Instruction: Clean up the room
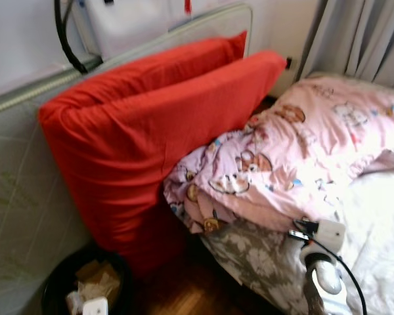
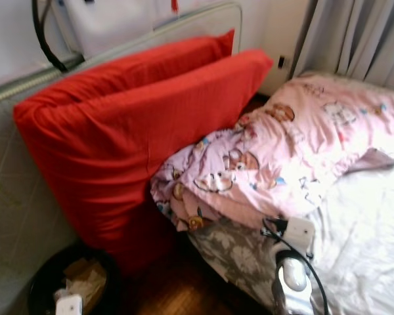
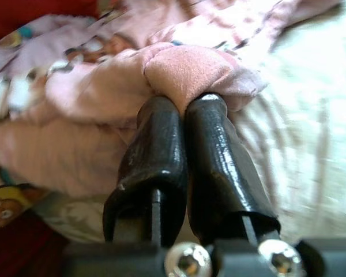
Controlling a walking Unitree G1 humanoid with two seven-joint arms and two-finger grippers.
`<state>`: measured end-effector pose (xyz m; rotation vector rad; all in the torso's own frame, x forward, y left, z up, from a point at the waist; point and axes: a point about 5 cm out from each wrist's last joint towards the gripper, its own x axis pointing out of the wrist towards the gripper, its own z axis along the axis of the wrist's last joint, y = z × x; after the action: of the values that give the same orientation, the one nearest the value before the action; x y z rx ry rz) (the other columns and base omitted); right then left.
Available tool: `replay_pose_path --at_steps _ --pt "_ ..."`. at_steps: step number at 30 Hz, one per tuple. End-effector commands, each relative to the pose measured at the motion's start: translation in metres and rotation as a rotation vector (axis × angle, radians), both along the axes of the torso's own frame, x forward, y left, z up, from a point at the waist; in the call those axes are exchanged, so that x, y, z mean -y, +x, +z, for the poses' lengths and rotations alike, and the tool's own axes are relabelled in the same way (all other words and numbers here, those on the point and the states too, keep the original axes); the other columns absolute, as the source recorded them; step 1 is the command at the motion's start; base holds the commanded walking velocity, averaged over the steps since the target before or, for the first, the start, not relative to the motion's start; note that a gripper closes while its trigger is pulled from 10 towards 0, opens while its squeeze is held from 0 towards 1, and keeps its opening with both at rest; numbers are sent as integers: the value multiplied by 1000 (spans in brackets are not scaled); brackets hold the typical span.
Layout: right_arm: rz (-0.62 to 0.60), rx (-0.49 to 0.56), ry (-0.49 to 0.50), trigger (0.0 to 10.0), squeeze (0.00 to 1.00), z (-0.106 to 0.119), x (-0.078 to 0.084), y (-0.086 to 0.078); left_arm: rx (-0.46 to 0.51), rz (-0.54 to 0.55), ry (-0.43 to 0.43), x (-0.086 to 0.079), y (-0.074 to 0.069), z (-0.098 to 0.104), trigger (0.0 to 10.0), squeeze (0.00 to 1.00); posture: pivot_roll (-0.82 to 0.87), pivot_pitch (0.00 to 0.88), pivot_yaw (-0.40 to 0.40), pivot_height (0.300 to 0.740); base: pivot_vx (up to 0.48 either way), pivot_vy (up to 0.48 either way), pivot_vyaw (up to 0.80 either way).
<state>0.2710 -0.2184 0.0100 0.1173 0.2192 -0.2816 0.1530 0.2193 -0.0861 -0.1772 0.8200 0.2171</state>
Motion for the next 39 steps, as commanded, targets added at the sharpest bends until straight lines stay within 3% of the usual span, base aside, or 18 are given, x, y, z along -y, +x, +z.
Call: replay_pose_path --at_steps 1,15,27,32,39 --pt "6 5 11 10000 0 0 -5 1 -24 -3 17 -5 -6 -2 10000 0 -66 33 8 740 -270 0 0" --pt "-13 0 4 10000 0 -1 -3 -1 -26 -19 22 -6 -6 -1 10000 0 -63 59 6 740 -269 0 0" --pt "-89 43 -39 10000 0 5 5 -3 -34 -37 26 -6 -6 -1 10000 0 -64 67 7 740 0 0 0" --pt "-187 -33 -14 10000 0 -5 17 -12 -38 -54 25 -6 -5 -1 10000 0 -64 68 7 740 0 0 0" --pt "-247 -262 102 10000 0 -37 18 -31 -43 -87 30 -6 -5 -1 10000 0 -63 70 6 740 0 0 0"
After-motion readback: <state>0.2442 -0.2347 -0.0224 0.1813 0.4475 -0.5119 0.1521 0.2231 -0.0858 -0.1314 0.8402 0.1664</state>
